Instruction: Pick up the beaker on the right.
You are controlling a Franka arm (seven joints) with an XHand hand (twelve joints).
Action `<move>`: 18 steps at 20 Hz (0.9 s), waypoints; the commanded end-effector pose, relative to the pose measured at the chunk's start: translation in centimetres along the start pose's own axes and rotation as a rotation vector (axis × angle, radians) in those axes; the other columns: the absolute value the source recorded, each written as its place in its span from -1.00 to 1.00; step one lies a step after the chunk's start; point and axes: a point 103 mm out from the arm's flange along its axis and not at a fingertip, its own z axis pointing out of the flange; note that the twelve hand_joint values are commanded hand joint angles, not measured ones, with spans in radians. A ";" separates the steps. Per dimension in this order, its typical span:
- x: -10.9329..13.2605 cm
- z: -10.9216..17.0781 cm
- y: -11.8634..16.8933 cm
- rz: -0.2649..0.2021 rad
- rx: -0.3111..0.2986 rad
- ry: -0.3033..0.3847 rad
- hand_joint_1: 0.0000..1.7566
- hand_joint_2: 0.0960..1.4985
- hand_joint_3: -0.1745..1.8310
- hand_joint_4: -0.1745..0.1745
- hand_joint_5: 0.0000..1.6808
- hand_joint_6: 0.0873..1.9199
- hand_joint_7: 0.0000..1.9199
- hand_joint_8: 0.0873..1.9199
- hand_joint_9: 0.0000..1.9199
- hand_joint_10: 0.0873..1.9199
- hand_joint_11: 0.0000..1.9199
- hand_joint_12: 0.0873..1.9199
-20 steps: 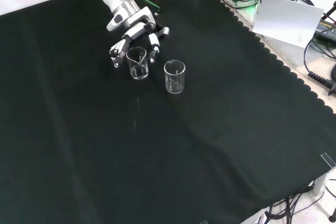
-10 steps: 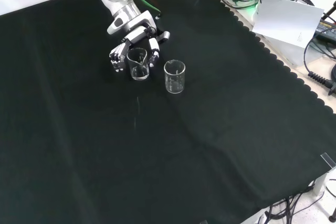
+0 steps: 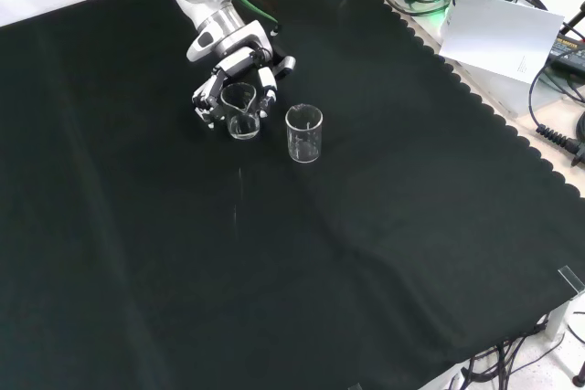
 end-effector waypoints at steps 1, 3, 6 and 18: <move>-0.1 0.2 0.1 -0.001 0.032 0.031 0.23 -0.41 -0.06 -0.24 -0.26 0.25 -0.49 -0.17 -0.36 -0.42 -0.84 0.39; -0.1 0.5 0.2 0.003 0.047 0.046 0.23 -0.41 -0.06 -0.23 -0.29 0.25 -0.50 -0.18 -0.36 -0.43 -0.83 0.39; -0.4 0.4 0.1 0.003 0.052 0.068 0.23 -0.41 -0.05 -0.21 -0.33 0.23 -0.52 -0.18 -0.37 -0.43 -0.83 0.39; 1.1 -0.6 0.4 0.024 -0.120 -0.011 0.45 -0.11 -0.32 0.32 0.54 -0.50 0.42 -0.65 0.35 -0.74 0.24 -0.17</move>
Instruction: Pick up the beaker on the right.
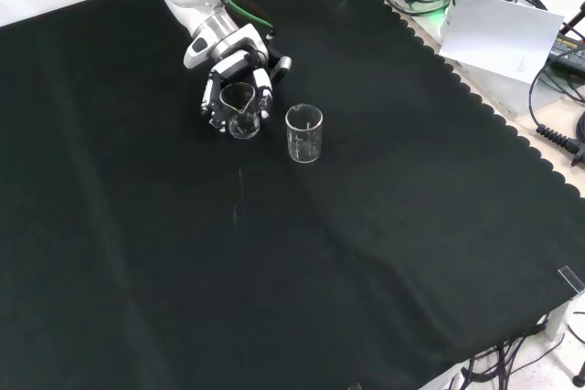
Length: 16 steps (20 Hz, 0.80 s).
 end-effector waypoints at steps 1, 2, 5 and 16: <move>2.0 -0.6 -0.1 -0.013 -0.155 -0.128 0.47 -0.15 -0.30 0.30 0.58 -0.55 0.51 -0.77 0.42 -0.82 0.31 -0.24; 2.2 -0.7 0.1 0.050 -0.216 -0.275 0.47 -0.17 -0.28 0.28 0.60 -0.59 0.57 -0.88 0.47 -0.89 0.36 -0.29; 4.2 -1.2 0.2 -0.105 -0.178 -0.173 0.50 -0.03 -0.49 -0.78 0.68 -0.79 0.59 -1.00 0.57 -1.00 0.41 -0.35; 8.1 -6.8 -2.5 -0.101 -0.182 -0.359 0.51 -0.13 -0.38 -1.00 0.78 -0.96 0.65 -1.00 0.73 -1.00 0.50 -0.40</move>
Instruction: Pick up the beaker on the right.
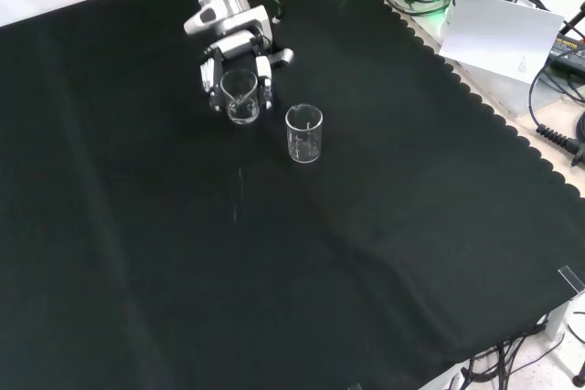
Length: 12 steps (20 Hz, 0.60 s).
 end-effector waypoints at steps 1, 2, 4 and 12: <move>3.7 -5.6 -1.7 -0.037 -0.014 -0.091 0.51 -0.14 -0.37 -1.00 0.78 -0.96 0.65 -1.00 0.73 -1.00 0.51 -0.40; 4.2 -6.0 -1.8 -0.040 -0.010 -0.094 0.51 -0.14 -0.36 -1.00 0.79 -0.96 0.65 -1.00 0.74 -1.00 0.51 -0.41; 5.0 -6.7 -2.2 -0.039 0.013 -0.095 0.51 -0.16 -0.34 -1.00 0.79 -0.96 0.65 -1.00 0.75 -1.00 0.51 -0.42; 7.7 -8.9 -5.5 -0.033 0.088 -0.145 0.51 -0.20 -0.29 -1.00 0.80 -0.96 0.66 -1.00 0.77 -1.00 0.51 -0.43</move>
